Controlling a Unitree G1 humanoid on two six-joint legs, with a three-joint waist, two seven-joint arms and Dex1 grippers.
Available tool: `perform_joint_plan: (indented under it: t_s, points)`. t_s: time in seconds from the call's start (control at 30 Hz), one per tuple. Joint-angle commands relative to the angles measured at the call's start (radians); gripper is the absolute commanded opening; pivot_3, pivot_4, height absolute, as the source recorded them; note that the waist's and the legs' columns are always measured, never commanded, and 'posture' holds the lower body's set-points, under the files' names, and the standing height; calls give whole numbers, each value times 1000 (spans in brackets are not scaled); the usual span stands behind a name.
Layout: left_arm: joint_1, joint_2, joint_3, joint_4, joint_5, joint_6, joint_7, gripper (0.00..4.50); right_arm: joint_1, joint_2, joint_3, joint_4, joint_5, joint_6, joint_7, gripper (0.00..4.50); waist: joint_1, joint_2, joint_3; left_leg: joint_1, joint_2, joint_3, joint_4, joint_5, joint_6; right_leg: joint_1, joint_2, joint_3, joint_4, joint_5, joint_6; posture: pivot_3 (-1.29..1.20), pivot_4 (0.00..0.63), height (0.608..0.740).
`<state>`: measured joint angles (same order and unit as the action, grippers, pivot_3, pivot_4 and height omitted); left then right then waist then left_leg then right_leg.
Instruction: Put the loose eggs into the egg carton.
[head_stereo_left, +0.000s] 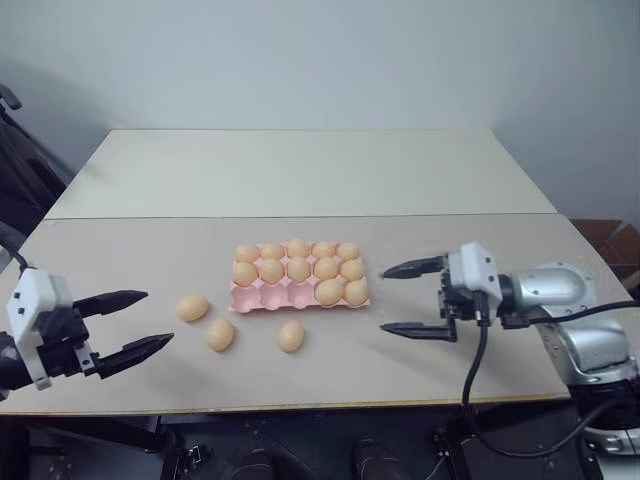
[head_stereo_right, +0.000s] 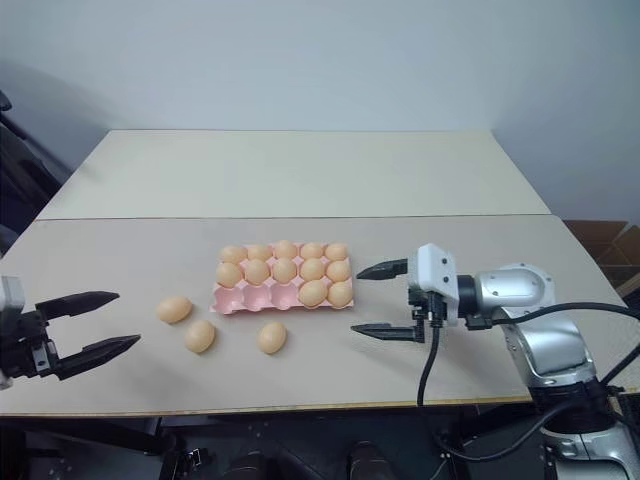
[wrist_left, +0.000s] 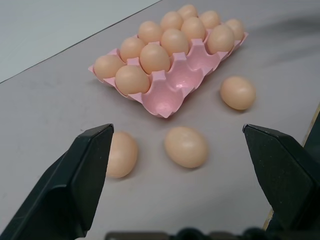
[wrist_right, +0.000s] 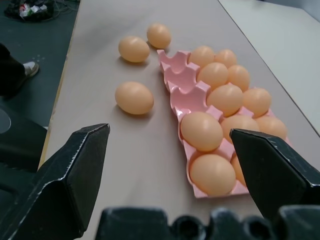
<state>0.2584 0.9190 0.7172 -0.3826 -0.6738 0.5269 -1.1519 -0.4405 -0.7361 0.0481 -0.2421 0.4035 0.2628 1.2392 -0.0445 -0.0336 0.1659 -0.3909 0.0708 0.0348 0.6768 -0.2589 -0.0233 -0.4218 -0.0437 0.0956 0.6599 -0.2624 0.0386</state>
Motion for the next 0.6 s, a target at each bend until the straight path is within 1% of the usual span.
perform_joint_plan:
  t_s: [0.03, 0.1, 0.2, 0.27, 0.33, 0.43, 0.6]
  points:
    - [-15, 17, -16, -33, -21, -7, -13, 4500, -72, 64, 85, -26, -66, -15, -63, 4474, -3, 0, 0, 0, 0, 0, 0, 0, 0, 0, 0, 0, 0, 0, 0, 0, 150, 740]
    - [-20, 16, -24, -36, -23, -6, -14, 4500, -96, 105, 135, -36, -93, 1, -91, 4474, -3, 0, 0, 0, 0, 0, 0, 0, 0, -1, 0, 0, 1, 0, 0, 0, 150, 740]
    - [-41, 25, -40, -34, -30, -2, -16, 4500, -129, 184, 263, -38, -154, -20, -95, 4474, 0, 0, 0, -1, 0, 0, 0, 0, 0, -2, 0, 0, 1, 0, 0, 0, 150, 740]
    - [-48, 31, -46, -34, -35, 1, -20, 4500, -147, 223, 318, -18, -197, -31, -106, 4474, 0, 0, 0, -1, 0, 0, 0, 0, 0, -1, 0, 0, 1, 0, 0, 0, 150, 740]
    - [-31, 44, -45, -46, -46, 7, -51, 4500, -183, 264, 375, 48, -271, -65, -126, 4474, 0, 0, 0, -1, 0, 0, 0, 0, 0, -1, 0, 0, 2, 0, 0, 0, 150, 740]
    - [-16, 56, -44, -52, -51, 9, -71, 4500, -225, 312, 427, 110, -329, -84, -146, 4474, 0, 0, 0, 0, 0, 0, 1, 0, 0, -1, 0, 0, 2, 0, 0, 0, 150, 740]
    - [-14, 54, -37, -61, -55, 17, -66, 4500, -248, 373, 499, 191, -411, -142, -158, 4474, 0, 0, 0, -1, 0, 0, 0, 0, 0, -2, 0, -1, 2, -1, -1, 0, 150, 740]
